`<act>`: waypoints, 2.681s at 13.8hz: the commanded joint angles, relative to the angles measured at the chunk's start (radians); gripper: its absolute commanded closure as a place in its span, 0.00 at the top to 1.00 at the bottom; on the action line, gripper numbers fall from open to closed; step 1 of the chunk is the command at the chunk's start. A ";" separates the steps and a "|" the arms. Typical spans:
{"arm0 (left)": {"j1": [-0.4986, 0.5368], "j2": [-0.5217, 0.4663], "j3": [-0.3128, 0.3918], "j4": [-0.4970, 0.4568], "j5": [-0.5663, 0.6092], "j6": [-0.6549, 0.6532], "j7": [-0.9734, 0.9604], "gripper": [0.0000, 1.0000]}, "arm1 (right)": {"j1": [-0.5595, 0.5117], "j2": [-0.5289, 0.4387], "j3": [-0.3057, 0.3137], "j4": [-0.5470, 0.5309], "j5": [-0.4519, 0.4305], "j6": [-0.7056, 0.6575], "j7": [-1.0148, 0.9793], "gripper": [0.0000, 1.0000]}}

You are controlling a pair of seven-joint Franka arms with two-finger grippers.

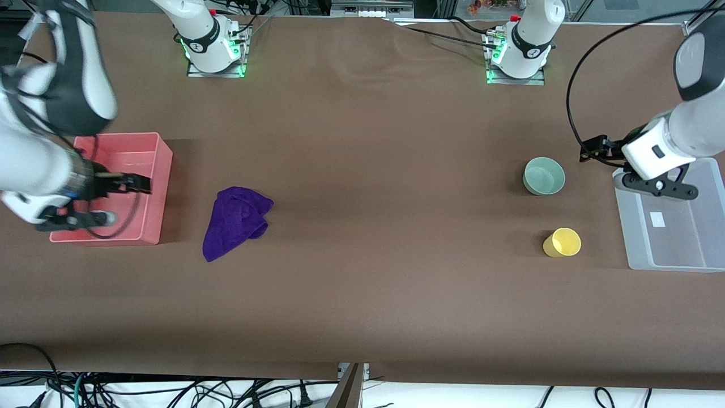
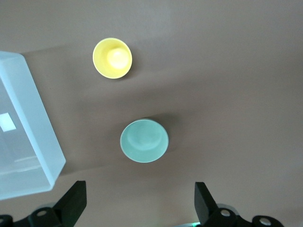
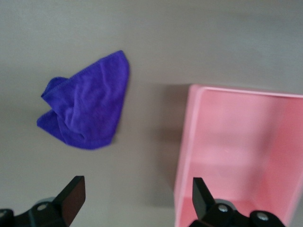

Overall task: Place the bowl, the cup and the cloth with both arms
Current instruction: 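Move the right gripper toward the purple cloth while the left gripper reaches the green bowl, then grasp the purple cloth with the right gripper while the left gripper grasps the bowl, then drop the cloth into the pink bin while the left gripper places the bowl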

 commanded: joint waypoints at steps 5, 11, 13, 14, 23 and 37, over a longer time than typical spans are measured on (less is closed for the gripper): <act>0.097 0.041 -0.002 -0.371 0.049 0.542 0.348 1.00 | 0.021 -0.004 0.043 -0.398 0.002 0.437 0.139 1.00; 0.114 0.086 -0.009 -0.657 0.049 0.865 0.418 0.99 | 0.051 0.100 0.057 -0.449 0.002 0.586 0.288 1.00; 0.112 0.113 -0.009 -0.654 0.049 0.878 0.444 0.88 | 0.072 0.136 0.064 -0.449 0.002 0.629 0.348 1.00; 0.112 0.127 -0.009 -0.655 0.049 0.897 0.446 0.60 | 0.078 0.151 0.064 -0.454 0.002 0.653 0.364 1.00; 0.114 0.109 -0.011 -0.633 0.049 0.867 0.467 0.00 | 0.090 0.121 0.064 -0.405 -0.017 0.605 0.342 0.00; 0.512 0.450 0.001 0.186 0.048 0.357 0.972 0.00 | 0.041 0.070 -0.400 0.056 -0.020 -0.235 -0.581 0.00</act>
